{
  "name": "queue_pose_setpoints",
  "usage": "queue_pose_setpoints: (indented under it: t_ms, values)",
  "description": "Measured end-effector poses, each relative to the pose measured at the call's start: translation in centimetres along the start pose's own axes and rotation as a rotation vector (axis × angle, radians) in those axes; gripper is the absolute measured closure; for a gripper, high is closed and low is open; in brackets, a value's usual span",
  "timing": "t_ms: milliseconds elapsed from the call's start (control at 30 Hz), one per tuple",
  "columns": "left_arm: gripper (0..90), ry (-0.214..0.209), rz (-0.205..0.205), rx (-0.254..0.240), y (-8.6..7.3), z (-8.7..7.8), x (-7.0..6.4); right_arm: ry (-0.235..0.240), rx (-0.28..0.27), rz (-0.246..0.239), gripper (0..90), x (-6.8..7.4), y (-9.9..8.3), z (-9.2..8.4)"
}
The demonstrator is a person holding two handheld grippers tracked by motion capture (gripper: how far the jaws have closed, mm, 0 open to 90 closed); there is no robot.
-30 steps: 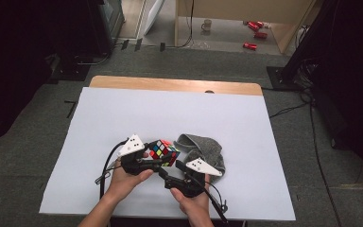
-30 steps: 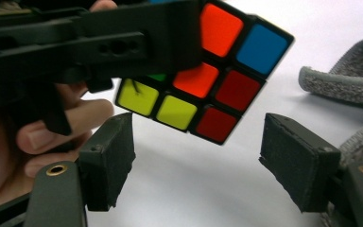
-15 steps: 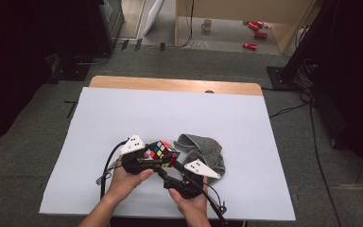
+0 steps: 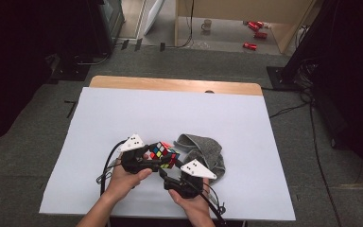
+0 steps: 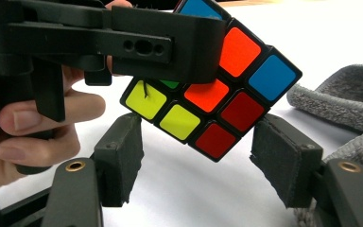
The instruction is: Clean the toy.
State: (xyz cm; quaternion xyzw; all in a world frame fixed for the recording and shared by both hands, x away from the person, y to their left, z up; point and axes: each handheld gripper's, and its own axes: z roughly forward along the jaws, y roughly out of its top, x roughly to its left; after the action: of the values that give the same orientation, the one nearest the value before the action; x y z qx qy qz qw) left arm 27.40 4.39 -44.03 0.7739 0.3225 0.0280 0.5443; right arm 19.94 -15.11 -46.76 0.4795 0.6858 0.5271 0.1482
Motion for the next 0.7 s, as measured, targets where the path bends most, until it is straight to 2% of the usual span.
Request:
queue_pose_setpoints:
  t_ms: [67,133,167,200,333,433,467,533,567,600,700]
  values:
    - [34.7,-0.005,-0.004,0.008,-0.01,0.02,0.08,-0.002,0.001,-0.009,35.6,-0.02,-0.01,0.01]
    - [34.6,-0.02,-0.017,0.021,0.01,0.05,0.23,-0.008,0.005,-0.047,35.6,-0.08,-0.05,0.04]
    - [34.6,-0.02,-0.017,0.021,0.01,0.05,0.23,-0.008,0.005,-0.047,35.6,-0.08,-0.05,0.04]
    - [34.5,-0.018,-0.02,0.029,-0.03,0.09,0.27,-0.018,0.006,-0.071,36.0,-0.11,-0.09,0.09]
    - [33.6,-0.018,-0.035,0.041,-0.12,0.17,0.43,-0.038,0.003,-0.108,38.7,-0.29,-0.06,0.04]
    - [33.5,-0.015,-0.03,0.047,-0.1,0.16,0.4,-0.043,0.003,-0.128,40.0,-0.29,-0.12,0.05]
    - [33.4,-0.013,-0.028,0.055,-0.11,0.18,0.42,-0.055,0.008,-0.163,40.9,-0.32,-0.2,0.12]
    - [33.2,-0.014,-0.032,0.058,-0.12,0.16,0.46,-0.068,0.007,-0.2,42.5,-0.3,-0.3,0.14]
    - [33.0,-0.014,-0.032,0.058,-0.12,0.16,0.46,-0.068,0.007,-0.2,42.5,-0.3,-0.3,0.14]
    - [32.9,-0.016,-0.036,0.059,-0.1,0.15,0.48,-0.081,0.001,-0.232,43.7,-0.31,-0.32,0.11]
    - [32.5,-0.017,-0.035,0.061,-0.1,0.15,0.47,-0.087,-0.004,-0.26,45.2,-0.35,-0.26,0.04]
